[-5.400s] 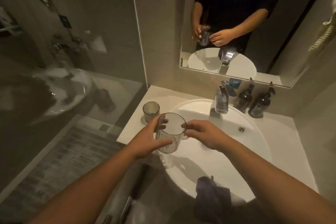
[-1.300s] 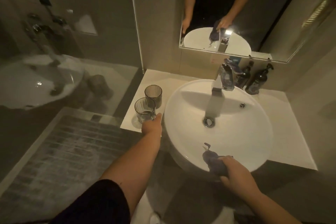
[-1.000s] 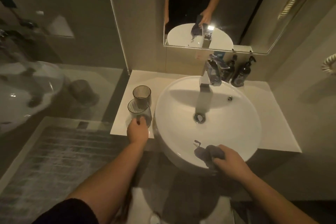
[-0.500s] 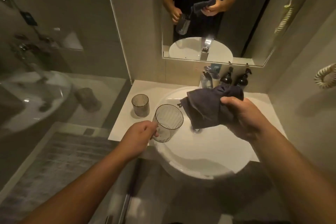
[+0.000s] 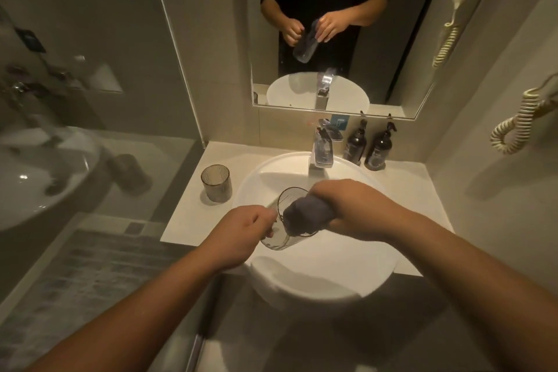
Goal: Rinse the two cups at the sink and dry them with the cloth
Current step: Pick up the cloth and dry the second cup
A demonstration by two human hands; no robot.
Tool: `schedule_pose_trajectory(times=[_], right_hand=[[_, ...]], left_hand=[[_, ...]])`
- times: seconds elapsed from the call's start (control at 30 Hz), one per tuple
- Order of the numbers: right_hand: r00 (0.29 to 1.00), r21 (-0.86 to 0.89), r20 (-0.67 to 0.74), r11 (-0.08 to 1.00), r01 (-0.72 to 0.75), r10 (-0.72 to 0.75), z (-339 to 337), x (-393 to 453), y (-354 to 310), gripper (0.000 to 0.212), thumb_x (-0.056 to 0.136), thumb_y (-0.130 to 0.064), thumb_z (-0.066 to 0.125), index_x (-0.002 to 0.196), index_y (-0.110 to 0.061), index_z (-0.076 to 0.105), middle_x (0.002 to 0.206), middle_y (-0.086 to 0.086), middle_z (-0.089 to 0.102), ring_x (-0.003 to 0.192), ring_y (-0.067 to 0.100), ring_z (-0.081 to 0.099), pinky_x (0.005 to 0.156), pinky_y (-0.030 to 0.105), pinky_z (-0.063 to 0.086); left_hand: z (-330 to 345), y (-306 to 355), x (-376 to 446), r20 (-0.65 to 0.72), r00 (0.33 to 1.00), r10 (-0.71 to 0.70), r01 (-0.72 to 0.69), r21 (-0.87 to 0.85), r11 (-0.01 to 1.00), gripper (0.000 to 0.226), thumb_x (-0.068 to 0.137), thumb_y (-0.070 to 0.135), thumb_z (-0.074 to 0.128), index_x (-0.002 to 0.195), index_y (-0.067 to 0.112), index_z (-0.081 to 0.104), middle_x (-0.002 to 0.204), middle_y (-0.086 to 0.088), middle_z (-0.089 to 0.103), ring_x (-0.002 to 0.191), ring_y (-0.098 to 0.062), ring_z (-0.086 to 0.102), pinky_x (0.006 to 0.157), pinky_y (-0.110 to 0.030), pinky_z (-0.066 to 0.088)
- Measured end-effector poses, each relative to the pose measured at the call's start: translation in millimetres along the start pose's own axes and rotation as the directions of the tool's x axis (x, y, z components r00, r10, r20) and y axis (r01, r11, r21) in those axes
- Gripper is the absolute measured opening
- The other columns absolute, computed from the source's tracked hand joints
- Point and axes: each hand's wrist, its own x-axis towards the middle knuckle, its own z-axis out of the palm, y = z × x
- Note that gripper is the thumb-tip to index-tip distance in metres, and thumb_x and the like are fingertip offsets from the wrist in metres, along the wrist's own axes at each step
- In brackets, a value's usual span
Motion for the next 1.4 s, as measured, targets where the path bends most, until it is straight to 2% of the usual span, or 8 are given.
schedule_pose_trajectory(times=[0.1,0.2,0.4,0.5,0.6,0.8,1.0,1.4], right_hand=[[0.99,-0.111,-0.068,0.987,0.114,-0.122,8,-1,-8,0.025,0.083,-0.033,0.069,0.106,-0.029,0.063,0.1,-0.009,0.067,0.091,0.014,0.059,0.071,0.022,0.04],[0.985,0.004,-0.115,0.992,0.126,-0.125,12,-3,-14,0.029,0.082,-0.027,0.071,0.11,-0.026,0.063,0.104,-0.006,0.068,0.093,0.014,0.058,0.07,0.016,0.036],[0.976,0.096,0.217,0.995,0.011,-0.032,5,-5,-13,0.034,0.084,-0.022,0.064,0.117,-0.028,0.058,0.109,-0.006,0.066,0.092,0.013,0.058,0.076,0.022,0.046],[0.96,0.176,0.279,0.984,-0.027,-0.023,2,-3,-13,0.026,0.085,-0.021,0.061,0.11,-0.028,0.058,0.1,-0.005,0.066,0.081,0.007,0.056,0.066,0.017,0.04],[0.95,0.329,0.314,0.938,-0.105,-0.003,-1,-5,-12,0.02,0.086,-0.021,0.06,0.106,-0.023,0.06,0.096,-0.001,0.066,0.083,0.014,0.062,0.068,0.021,0.051],[0.893,0.376,0.45,0.912,-0.166,-0.023,-9,-9,-17,0.052,0.086,-0.068,0.046,0.12,-0.03,0.056,0.112,-0.008,0.063,0.097,0.013,0.06,0.087,0.028,0.049],[0.967,0.015,0.256,1.0,0.016,-0.019,6,-9,-24,0.027,0.09,-0.046,0.058,0.101,-0.032,0.037,0.092,-0.008,0.055,0.073,0.008,0.05,0.058,0.022,0.035],[0.998,0.048,-0.053,0.999,0.026,-0.023,21,-18,-23,0.021,0.085,-0.033,0.063,0.095,-0.03,0.044,0.087,-0.01,0.055,0.072,0.01,0.051,0.061,0.019,0.042]], left_hand=[[4,5,0,0.0,1.0,0.016,-0.016,0.017,1.0,0.039,0.089,0.046,0.038,0.062,0.025,0.056,0.069,0.005,0.065,0.075,-0.02,0.063,0.08,-0.045,0.053],[5,8,4,0.024,1.0,0.017,-0.016,-0.034,0.999,0.037,0.088,0.043,0.039,0.062,0.021,0.054,0.061,0.01,0.06,0.063,-0.008,0.057,0.075,-0.042,0.052],[5,10,3,0.039,0.998,0.058,-0.059,0.047,0.997,0.049,0.098,0.044,0.039,0.076,0.006,0.061,0.076,-0.009,0.065,0.079,-0.029,0.061,0.077,-0.049,0.05],[4,12,0,0.048,0.998,0.05,-0.052,0.04,0.998,0.054,0.092,0.05,0.036,0.077,0.004,0.06,0.078,-0.012,0.065,0.08,-0.032,0.061,0.078,-0.051,0.049],[0,12,1,0.041,0.997,0.062,-0.063,0.041,0.997,0.05,0.097,0.044,0.039,0.077,0.003,0.06,0.078,-0.012,0.065,0.081,-0.031,0.06,0.078,-0.049,0.049],[0,10,-1,0.034,0.997,0.069,-0.069,0.01,0.998,0.045,0.092,0.048,0.038,0.068,0.017,0.06,0.074,-0.007,0.066,0.078,-0.026,0.062,0.079,-0.051,0.051],[-4,13,0,0.022,0.998,0.054,-0.051,-0.11,0.993,0.04,0.091,0.051,0.04,0.071,0.025,0.065,0.074,0.003,0.07,0.081,-0.026,0.066,0.086,-0.053,0.052],[-6,17,-6,0.099,0.994,0.042,-0.021,-0.202,0.979,0.049,0.092,0.058,0.036,0.066,0.025,0.061,0.07,0.006,0.065,0.076,-0.019,0.061,0.09,-0.052,0.052]])
